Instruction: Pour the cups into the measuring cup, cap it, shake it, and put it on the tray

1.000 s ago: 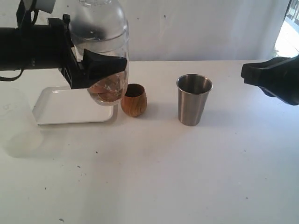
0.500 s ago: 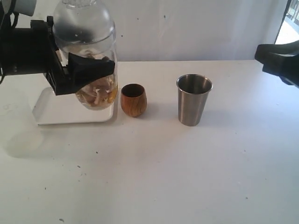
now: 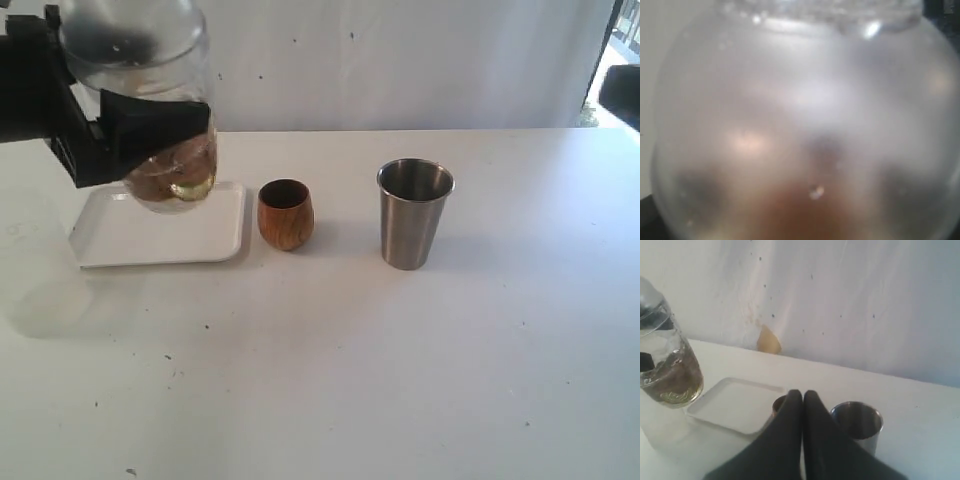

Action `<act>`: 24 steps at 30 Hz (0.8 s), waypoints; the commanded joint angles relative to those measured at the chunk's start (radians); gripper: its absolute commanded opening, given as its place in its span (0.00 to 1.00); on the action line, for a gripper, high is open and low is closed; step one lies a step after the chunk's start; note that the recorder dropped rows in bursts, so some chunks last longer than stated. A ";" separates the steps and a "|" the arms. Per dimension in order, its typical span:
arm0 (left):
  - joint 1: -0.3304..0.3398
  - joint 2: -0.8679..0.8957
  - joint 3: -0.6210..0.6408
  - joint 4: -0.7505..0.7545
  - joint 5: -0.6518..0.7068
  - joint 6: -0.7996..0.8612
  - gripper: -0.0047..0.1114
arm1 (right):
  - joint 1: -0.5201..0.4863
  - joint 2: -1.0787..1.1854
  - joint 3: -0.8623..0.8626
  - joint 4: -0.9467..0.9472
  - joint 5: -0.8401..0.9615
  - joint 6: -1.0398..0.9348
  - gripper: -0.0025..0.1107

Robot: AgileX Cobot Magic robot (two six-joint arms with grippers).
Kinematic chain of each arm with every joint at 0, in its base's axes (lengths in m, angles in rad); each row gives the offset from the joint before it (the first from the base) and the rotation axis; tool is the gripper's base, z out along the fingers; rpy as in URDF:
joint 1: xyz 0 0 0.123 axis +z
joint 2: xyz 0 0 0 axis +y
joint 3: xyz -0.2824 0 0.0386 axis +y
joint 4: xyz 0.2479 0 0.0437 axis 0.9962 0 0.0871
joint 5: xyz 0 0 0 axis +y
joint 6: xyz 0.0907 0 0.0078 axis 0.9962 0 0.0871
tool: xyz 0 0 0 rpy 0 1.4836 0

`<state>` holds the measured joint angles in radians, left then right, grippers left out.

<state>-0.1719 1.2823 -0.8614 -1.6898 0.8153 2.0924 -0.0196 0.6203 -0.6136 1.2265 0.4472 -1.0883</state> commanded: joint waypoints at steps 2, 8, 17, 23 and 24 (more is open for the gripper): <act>0.035 -0.080 -0.007 -0.055 -0.084 -0.043 0.04 | -0.002 -0.229 0.093 -0.031 -0.158 0.070 0.02; 0.036 -0.169 -0.007 -0.055 -0.299 -0.054 0.04 | -0.002 -0.402 0.163 -0.031 -0.251 0.071 0.02; 0.150 -0.241 -0.007 -0.055 -0.505 -0.078 0.04 | -0.002 -0.506 0.220 -0.015 -0.218 0.114 0.02; 0.221 -0.247 -0.007 -0.055 -0.561 -0.089 0.04 | -0.002 -0.620 0.329 -0.020 -0.374 0.150 0.02; 0.236 -0.247 -0.007 -0.055 -0.564 -0.089 0.04 | -0.002 -0.620 0.342 -0.020 -0.374 0.150 0.02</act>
<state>0.0349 1.0535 -0.8614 -1.7168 0.2709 2.0114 -0.0196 0.0176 -0.3115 1.2029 0.1194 -0.9470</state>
